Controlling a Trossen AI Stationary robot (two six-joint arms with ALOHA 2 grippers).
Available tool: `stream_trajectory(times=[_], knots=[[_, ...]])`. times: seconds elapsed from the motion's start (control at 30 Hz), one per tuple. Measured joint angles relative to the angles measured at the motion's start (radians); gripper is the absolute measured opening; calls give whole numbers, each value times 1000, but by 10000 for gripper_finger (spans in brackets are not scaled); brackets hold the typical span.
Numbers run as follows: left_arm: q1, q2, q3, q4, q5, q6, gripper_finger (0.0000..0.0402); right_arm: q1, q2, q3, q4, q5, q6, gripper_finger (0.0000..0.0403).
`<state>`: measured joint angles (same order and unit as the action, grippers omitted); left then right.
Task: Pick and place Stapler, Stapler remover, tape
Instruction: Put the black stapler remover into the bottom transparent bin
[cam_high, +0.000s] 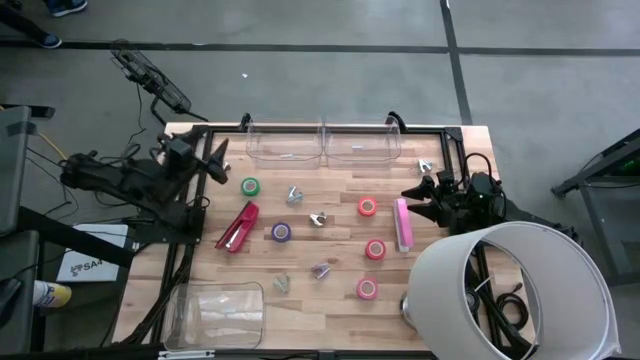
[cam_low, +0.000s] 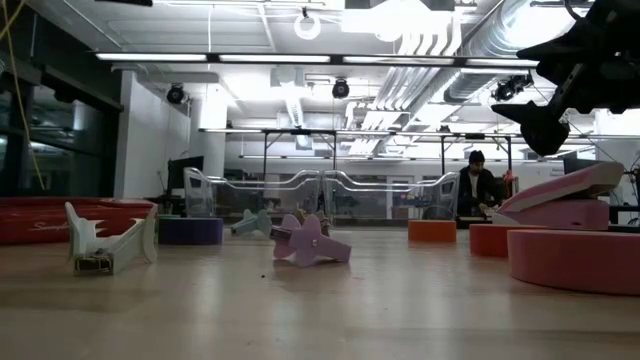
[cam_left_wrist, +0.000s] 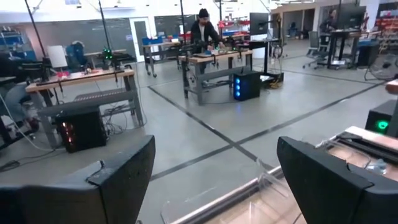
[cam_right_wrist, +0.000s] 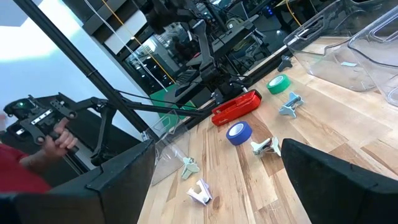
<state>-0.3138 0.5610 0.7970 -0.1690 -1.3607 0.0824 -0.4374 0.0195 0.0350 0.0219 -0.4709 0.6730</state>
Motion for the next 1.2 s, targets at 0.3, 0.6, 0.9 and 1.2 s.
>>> stream_trajectory(times=[0.3, 0.6, 0.9, 1.2], knots=[[0, 23, 57, -129, 179, -69, 332, 0, 0, 0, 0, 0, 0, 339], [185, 253, 57, -52, 506, -105, 332, 0, 0, 0, 0, 0, 0, 339], [476, 506, 304, -346, 778, -285, 332, 0, 0, 0, 0, 0, 0, 339], [747, 682, 602, -1031, 950, -707, 332, 0, 0, 0, 0, 0, 0, 339]])
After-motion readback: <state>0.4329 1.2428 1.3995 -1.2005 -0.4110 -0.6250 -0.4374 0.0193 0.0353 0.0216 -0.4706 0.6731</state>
